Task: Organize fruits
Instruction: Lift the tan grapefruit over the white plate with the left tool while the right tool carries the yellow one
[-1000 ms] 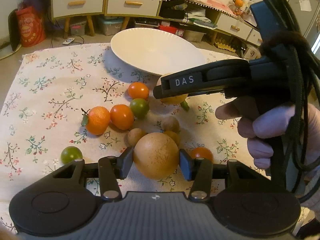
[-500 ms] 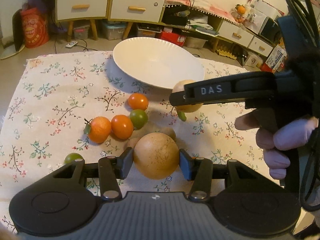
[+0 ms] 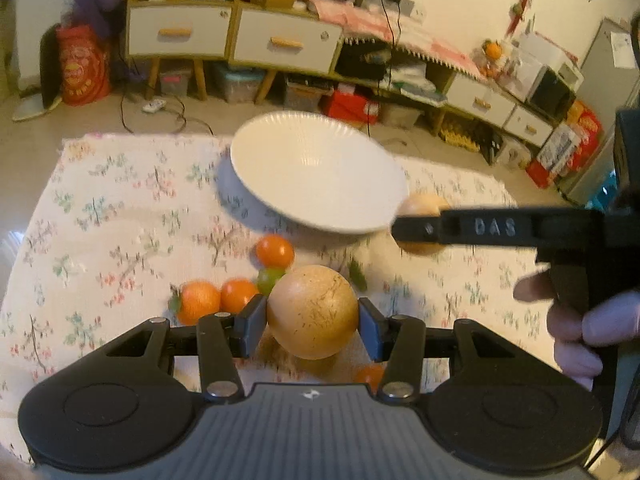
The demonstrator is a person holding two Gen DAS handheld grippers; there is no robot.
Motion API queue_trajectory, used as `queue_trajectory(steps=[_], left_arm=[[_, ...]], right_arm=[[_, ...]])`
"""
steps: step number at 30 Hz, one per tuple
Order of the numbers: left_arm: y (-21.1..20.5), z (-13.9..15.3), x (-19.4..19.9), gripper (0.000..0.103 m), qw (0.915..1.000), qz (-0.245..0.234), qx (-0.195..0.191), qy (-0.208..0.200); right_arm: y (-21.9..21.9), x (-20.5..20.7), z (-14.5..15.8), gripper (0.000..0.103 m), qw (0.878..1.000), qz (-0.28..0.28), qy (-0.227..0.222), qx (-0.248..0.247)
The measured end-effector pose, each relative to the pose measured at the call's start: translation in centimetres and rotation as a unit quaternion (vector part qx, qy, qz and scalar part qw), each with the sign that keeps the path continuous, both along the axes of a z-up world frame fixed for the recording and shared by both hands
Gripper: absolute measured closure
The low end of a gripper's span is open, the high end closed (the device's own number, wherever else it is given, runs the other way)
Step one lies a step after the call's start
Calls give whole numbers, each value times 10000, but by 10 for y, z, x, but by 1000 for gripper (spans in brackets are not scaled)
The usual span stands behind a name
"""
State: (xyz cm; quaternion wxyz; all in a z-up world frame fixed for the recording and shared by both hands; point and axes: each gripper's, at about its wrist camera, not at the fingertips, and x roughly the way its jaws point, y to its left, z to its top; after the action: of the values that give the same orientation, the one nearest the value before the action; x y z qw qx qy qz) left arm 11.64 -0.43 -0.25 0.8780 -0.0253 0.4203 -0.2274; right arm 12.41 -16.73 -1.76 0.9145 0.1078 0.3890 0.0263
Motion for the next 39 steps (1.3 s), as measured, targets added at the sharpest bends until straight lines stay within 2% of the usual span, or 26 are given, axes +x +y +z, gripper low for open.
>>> queue_trajectory(steps=[4, 9, 15, 21, 25, 31, 36, 39], left_arm=[[-4, 10, 10, 70, 9996, 214, -115, -154], [-17, 13, 25, 70, 9991, 221, -141, -326], [-29, 3, 58, 70, 9992, 332, -106, -188], [-48, -5, 86, 70, 9995, 243, 58, -213], [-62, -10, 96, 70, 9989, 25, 221, -405], [-72, -26, 109, 70, 9978, -195, 381, -507], [-77, -30, 117, 70, 9951, -283, 522, -790], [-79, -33, 123, 70, 9945, -290, 567, -826]], right_arm=[[-12, 0, 4, 57, 9997, -131, -168, 81], [-29, 6, 5, 57, 9986, -308, -229, 358], [-43, 19, 2, 57, 9969, -448, -238, 603], [-51, 35, 0, 57, 9948, -403, -371, 864], [-49, 51, -4, 57, 9952, -267, -408, 847], [-52, 72, -17, 57, 9953, -328, -259, 878], [-55, 82, -24, 57, 9944, -452, -193, 936], [-53, 86, -26, 57, 9943, -469, -158, 942]])
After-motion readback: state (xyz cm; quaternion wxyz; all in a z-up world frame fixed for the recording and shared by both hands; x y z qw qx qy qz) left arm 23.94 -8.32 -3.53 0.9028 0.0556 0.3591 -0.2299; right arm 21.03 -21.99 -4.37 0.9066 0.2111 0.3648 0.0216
